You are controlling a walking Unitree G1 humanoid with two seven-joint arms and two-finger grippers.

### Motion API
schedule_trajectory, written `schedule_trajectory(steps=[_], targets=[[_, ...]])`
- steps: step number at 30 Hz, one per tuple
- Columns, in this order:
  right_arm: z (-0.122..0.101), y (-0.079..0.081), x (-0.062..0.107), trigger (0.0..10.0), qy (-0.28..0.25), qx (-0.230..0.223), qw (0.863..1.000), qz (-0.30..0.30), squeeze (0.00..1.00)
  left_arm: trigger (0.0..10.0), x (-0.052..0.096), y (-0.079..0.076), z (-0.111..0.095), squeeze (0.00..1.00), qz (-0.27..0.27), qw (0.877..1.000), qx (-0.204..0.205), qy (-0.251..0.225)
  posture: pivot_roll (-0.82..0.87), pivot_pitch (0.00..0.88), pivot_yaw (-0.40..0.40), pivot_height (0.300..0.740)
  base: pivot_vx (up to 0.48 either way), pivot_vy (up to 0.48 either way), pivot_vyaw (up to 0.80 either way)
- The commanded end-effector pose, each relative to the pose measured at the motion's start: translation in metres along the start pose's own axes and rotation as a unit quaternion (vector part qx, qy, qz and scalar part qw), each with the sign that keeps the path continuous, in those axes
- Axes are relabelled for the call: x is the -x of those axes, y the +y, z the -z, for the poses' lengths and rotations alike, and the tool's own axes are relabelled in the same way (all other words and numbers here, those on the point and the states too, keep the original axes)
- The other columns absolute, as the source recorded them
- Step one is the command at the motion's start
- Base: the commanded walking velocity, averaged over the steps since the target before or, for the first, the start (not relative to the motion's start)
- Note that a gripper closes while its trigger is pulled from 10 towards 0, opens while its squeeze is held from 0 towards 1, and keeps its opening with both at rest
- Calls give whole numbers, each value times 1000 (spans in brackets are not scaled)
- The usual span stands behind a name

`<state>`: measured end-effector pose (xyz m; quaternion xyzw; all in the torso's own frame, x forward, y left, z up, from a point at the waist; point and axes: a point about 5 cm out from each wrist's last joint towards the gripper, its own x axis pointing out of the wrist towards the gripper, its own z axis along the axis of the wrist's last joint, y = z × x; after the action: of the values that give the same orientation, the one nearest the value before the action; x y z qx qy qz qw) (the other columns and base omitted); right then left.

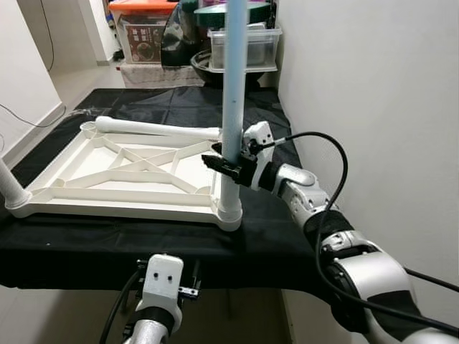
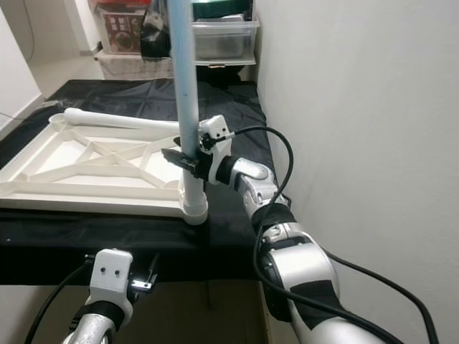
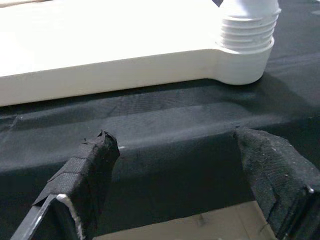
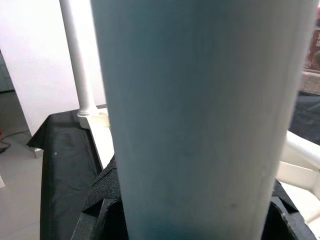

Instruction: Building children table

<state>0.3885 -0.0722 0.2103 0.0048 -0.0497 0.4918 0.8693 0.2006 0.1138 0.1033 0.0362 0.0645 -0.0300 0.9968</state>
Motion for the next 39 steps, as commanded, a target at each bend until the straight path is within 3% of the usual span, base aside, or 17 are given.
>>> schedule_trajectory(steps=[1,7,10,12,15,16,18,23,24,25,27,29,30,31,32,37,39], targets=[[3,6,-6,0,6,-4,1000,-12,0,10000,1,0,-1,0,-4,1000,-5,-1,104,18,-33,740,0,0,0],[6,1,-4,0,19,12,999,31,0,10000,1,0,-2,0,-5,1000,-5,-3,100,19,-31,740,0,0,0],[17,-17,6,0,50,15,978,201,0,10000,1,1,-3,0,-6,1000,-6,-3,95,23,-29,740,0,0,0],[19,-20,8,0,55,16,971,232,0,10000,0,1,-3,0,-6,1000,-7,-3,95,23,-29,740,0,0,0],[28,-37,31,0,68,10,901,429,0,10000,0,2,-3,0,-5,1000,-8,-5,93,23,-24,740,0,0,0],[28,-37,31,0,68,10,901,429,0,10000,0,2,-3,0,-5,1000,-8,-5,93,23,-24,740,0,0,0],[32,-38,37,0,64,-2,866,495,0,10000,-1,2,-3,0,-4,1000,-10,-4,94,23,-20,740,0,0,0],[33,-38,38,0,62,-12,851,521,0,10000,-1,2,-3,0,-4,1000,-11,-4,94,23,-20,740,0,0,0],[33,-37,42,0,60,-16,823,565,0,10000,-1,2,-3,0,-5,1000,-11,-4,97,18,-22,740,0,0,0],[33,-37,42,0,60,-16,823,565,0,10000,-1,2,-3,0,-5,1000,-11,-4,97,18,-22,740,0,0,0],[37,-32,49,0,81,-39,750,655,0,10000,-2,3,-3,0,-5,1000,-12,-5,94,17,-23,740,0,0,0],[37,-32,49,0,81,-39,750,655,0,10000,-2,3,-3,0,-5,1000,-12,-5,94,17,-23,740,0,0,0],[39,-30,51,0,91,-53,717,689,0,10000,-3,3,-3,0,-5,1000,-12,-5,93,13,-23,740,0,0,0],[39,-30,51,0,91,-53,717,689,0,10000,-3,3,-3,0,-5,1000,-12,-5,93,13,-23,740,0,0,0],[41,-27,52,0,91,-68,695,710,0,10000,-3,3,-3,0,-5,1000,-13,-6,93,12,-20,740,0,0,0],[42,-21,51,0,83,-90,670,732,0,10000,-4,3,-3,0,-5,1000,-14,-6,93,12,-20,740,0,0,0],[44,-16,50,0,80,-89,678,726,0,10000,-4,3,-2,0,-4,1000,-15,-6,91,8,-14,740,0,0,0]])
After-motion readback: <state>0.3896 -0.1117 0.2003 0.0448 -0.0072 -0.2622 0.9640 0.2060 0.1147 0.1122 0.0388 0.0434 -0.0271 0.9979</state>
